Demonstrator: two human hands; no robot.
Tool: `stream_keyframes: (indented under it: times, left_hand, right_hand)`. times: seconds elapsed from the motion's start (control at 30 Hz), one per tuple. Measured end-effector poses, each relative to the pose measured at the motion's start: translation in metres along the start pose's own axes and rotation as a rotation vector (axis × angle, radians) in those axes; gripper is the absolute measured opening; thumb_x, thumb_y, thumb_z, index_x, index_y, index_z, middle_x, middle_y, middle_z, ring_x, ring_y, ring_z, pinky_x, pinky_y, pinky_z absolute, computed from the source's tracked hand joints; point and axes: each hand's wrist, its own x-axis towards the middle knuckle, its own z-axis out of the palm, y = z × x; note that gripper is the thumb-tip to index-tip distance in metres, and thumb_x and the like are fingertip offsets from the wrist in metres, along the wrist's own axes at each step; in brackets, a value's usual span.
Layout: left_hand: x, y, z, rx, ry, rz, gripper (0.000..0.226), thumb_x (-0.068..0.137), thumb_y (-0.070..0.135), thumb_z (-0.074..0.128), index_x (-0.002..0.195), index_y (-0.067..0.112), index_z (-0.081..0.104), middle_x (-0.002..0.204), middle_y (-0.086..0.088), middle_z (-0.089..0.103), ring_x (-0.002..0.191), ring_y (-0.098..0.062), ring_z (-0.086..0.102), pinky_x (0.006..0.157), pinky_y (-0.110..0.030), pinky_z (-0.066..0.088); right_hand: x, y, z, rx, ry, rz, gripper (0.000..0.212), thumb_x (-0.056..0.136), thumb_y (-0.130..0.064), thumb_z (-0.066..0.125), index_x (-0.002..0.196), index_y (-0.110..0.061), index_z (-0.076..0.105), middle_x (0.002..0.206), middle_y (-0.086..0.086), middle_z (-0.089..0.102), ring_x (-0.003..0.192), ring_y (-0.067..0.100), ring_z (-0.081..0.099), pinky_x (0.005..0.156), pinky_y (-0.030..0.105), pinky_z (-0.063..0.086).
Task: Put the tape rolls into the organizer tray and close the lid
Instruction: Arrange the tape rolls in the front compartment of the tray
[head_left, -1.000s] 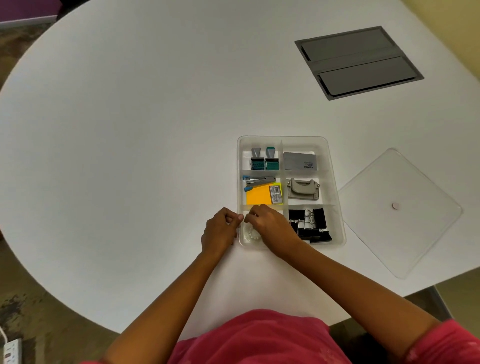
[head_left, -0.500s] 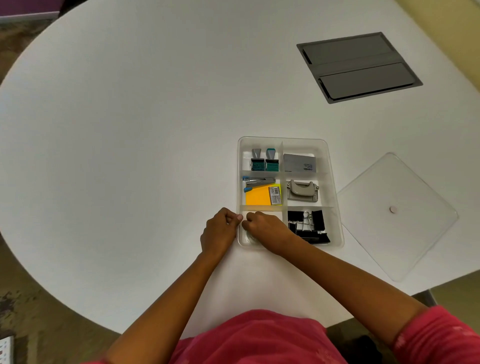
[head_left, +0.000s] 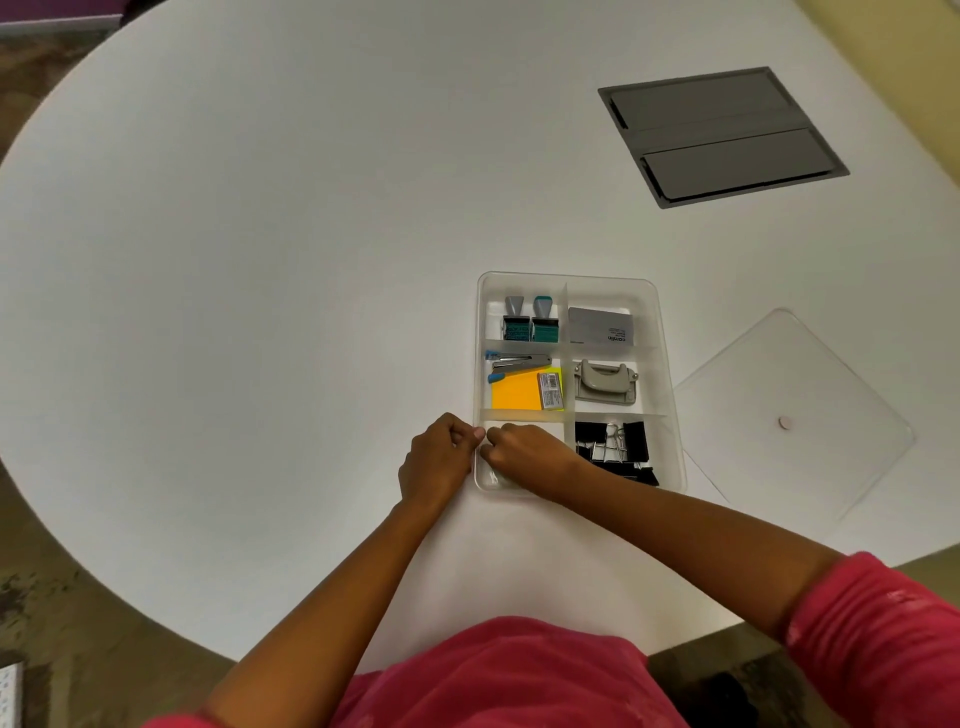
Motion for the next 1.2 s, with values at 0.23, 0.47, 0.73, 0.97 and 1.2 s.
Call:
stream_keyframes:
  times: [0.23,0.47,0.73,0.97,1.2]
  left_hand:
    - [-0.002,0.002,0.0,-0.003,-0.013,0.006,0.018,0.087,0.048,0.056,0.078,0.033,0.053,0.079,0.006,0.065,0.082,-0.022,0.069,0.084,-0.047,0.057]
    - [-0.003,0.002,-0.002,-0.012,-0.017,0.015,0.021,0.088,0.048,0.056,0.081,0.029,0.055,0.079,0.006,0.065,0.081,-0.021,0.068,0.082,-0.047,0.057]
    - [-0.004,0.003,-0.003,-0.005,-0.02,0.008,0.024,0.087,0.049,0.056,0.071,0.033,0.051,0.069,0.012,0.062,0.076,-0.018,0.068,0.082,-0.047,0.056]
    - [-0.005,0.005,-0.003,0.003,-0.027,0.02,0.021,0.088,0.048,0.056,0.081,0.028,0.055,0.07,0.01,0.062,0.075,-0.018,0.069,0.082,-0.046,0.057]
    - [-0.006,0.006,-0.005,0.001,-0.034,0.013,0.023,0.089,0.047,0.055,0.086,0.024,0.057,0.078,0.005,0.066,0.08,-0.021,0.069,0.085,-0.046,0.056]
  right_hand:
    - [-0.002,0.006,-0.005,0.075,-0.002,0.08,0.024,0.091,-0.001,0.051,0.115,-0.003,0.054,0.109,0.017,0.06,0.102,0.034,0.06,0.072,0.04,0.05]
    - [-0.026,0.02,-0.016,0.27,0.198,0.373,0.029,0.082,0.005,0.057,0.106,-0.01,0.061,0.105,0.009,0.066,0.1,0.027,0.058,0.075,0.033,0.047]
    - [-0.045,0.02,0.0,0.047,0.096,0.351,0.022,0.089,-0.004,0.05,0.104,-0.013,0.064,0.102,0.007,0.073,0.1,0.027,0.055,0.079,0.035,0.041]
    - [-0.043,0.018,0.003,-0.029,0.076,0.342,0.014,0.089,-0.006,0.053,0.099,-0.008,0.064,0.098,0.01,0.072,0.106,0.031,0.053,0.082,0.037,0.041]
    - [-0.04,0.023,0.002,-0.093,0.037,0.312,0.017,0.09,-0.012,0.056,0.104,-0.008,0.064,0.103,0.01,0.07,0.11,0.031,0.051,0.088,0.039,0.04]
